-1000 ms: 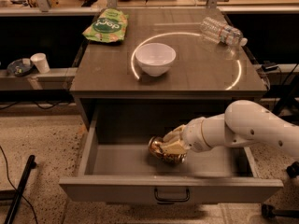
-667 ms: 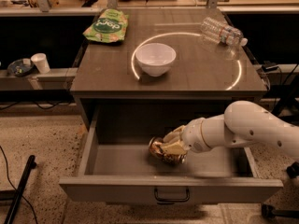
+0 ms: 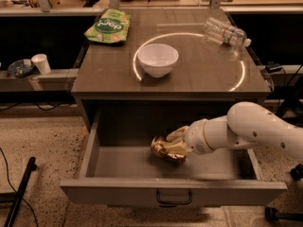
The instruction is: Place orange can into top drawer
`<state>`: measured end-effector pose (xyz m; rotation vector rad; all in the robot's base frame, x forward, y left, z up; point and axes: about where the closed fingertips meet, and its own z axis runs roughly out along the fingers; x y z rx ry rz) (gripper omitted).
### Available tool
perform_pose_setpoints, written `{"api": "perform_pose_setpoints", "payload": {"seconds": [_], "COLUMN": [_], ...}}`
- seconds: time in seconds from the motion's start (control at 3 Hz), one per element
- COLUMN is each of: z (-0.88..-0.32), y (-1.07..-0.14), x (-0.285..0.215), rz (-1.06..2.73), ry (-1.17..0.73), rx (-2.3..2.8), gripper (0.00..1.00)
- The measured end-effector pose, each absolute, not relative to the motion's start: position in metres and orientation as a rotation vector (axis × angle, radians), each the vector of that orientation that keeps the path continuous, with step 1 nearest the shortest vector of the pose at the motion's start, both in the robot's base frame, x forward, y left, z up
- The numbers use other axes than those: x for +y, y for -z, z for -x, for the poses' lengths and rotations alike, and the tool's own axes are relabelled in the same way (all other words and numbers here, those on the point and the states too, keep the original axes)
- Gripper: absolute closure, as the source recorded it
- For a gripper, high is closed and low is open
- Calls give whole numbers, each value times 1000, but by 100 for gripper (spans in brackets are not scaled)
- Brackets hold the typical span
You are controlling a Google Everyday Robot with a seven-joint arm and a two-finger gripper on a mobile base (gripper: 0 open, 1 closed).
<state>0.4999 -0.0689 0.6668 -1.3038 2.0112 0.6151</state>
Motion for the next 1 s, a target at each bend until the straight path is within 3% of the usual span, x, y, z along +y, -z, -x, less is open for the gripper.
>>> {"api": "perform_pose_setpoints", "payload": {"seconds": [0.33,0.67,1.0], "z": [-500,-500,-500], "y": [-667,-667,-667], "x": [-69,-69,-69], "rz": [1304,1304,1304], "ry": [-615,-615,-615], "rx": [2011,2011,2011], "gripper": [16,0,0]}}
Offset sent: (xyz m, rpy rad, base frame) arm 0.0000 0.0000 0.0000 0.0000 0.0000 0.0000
